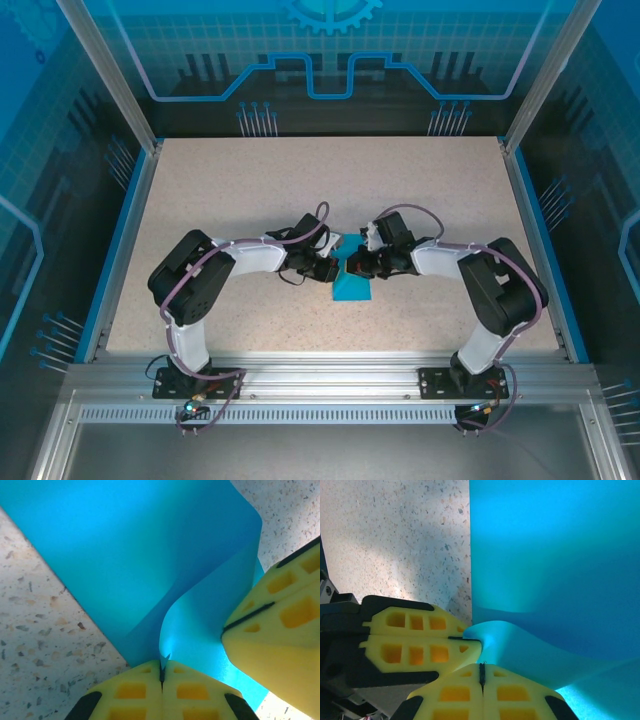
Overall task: Fold a paper plane with a square sheet of paper (fold left side to right side)
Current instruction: Fold the triangle a second time at the center of the table.
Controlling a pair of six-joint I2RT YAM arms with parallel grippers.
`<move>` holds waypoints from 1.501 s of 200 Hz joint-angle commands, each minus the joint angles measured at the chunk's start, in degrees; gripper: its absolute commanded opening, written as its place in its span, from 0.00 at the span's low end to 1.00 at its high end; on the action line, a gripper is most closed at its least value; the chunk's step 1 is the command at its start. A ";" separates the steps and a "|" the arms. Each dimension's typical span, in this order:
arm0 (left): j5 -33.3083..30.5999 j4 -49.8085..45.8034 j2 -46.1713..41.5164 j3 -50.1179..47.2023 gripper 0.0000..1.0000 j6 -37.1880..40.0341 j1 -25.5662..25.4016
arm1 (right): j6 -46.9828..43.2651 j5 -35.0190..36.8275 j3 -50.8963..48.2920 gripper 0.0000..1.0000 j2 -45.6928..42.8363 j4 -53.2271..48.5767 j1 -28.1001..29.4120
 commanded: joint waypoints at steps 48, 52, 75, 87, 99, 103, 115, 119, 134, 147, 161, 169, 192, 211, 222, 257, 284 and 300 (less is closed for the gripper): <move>0.92 -1.74 1.37 0.41 0.05 0.64 0.45 | -0.83 0.08 2.75 0.00 3.30 -1.82 1.01; 0.84 -1.77 1.39 0.40 0.05 0.72 0.43 | -0.99 0.24 2.81 0.00 3.39 -2.23 0.99; 0.66 -1.98 1.46 0.61 0.05 0.78 0.44 | -1.59 1.10 2.65 0.00 3.67 -3.29 1.00; 0.55 -2.12 1.63 0.66 0.05 0.90 0.43 | -1.72 1.47 2.40 0.00 3.68 -3.58 1.03; 0.47 -2.21 1.79 0.76 0.05 0.95 0.45 | -1.89 1.84 2.29 0.00 3.75 -3.98 0.99; 0.47 -2.27 1.83 0.81 0.05 0.99 0.48 | -1.96 2.05 2.29 0.00 3.76 -4.13 1.02; 0.47 -2.40 1.90 0.94 0.05 0.98 0.43 | -2.20 2.37 2.29 0.00 3.69 -4.37 1.05; 0.47 -2.40 1.97 0.90 0.05 1.00 0.43 | -2.18 2.50 2.29 0.00 3.75 -4.49 1.03; 0.47 -2.49 2.06 1.07 0.05 1.02 0.43 | -2.33 2.89 2.25 0.00 3.75 -4.95 1.05; 0.47 -2.62 2.16 1.20 0.05 1.08 0.47 | -2.58 3.30 2.12 0.00 3.72 -5.42 1.04; 0.47 -2.66 2.26 1.33 0.05 1.00 0.43 | -2.79 3.66 2.07 0.00 3.66 -5.91 1.00; 0.49 -2.74 2.36 1.53 0.05 0.95 0.43 | -2.86 3.87 2.04 0.00 3.51 -6.12 1.04; 0.38 -2.96 2.51 1.66 0.05 0.99 0.44 | -3.12 4.60 1.67 0.00 3.27 -6.66 1.05; 0.38 -3.02 2.43 1.80 0.06 0.91 0.43 | -3.22 4.95 1.24 0.00 3.14 -6.92 1.00; 0.38 -3.02 2.14 1.73 0.08 0.74 0.47 | -3.22 5.11 1.02 0.00 3.30 -6.88 0.98; -1.13 -3.92 -1.36 1.39 0.17 0.30 0.62 | -3.12 5.54 -0.03 0.00 3.75 -6.93 1.08; -1.12 -4.74 -6.60 -0.01 0.25 -0.67 1.38 | -3.02 5.73 -0.49 0.00 3.36 -6.89 1.04; -0.22 -6.64 -8.93 -0.21 0.26 0.04 1.48 | -3.15 5.72 -0.42 0.00 3.25 -7.02 1.04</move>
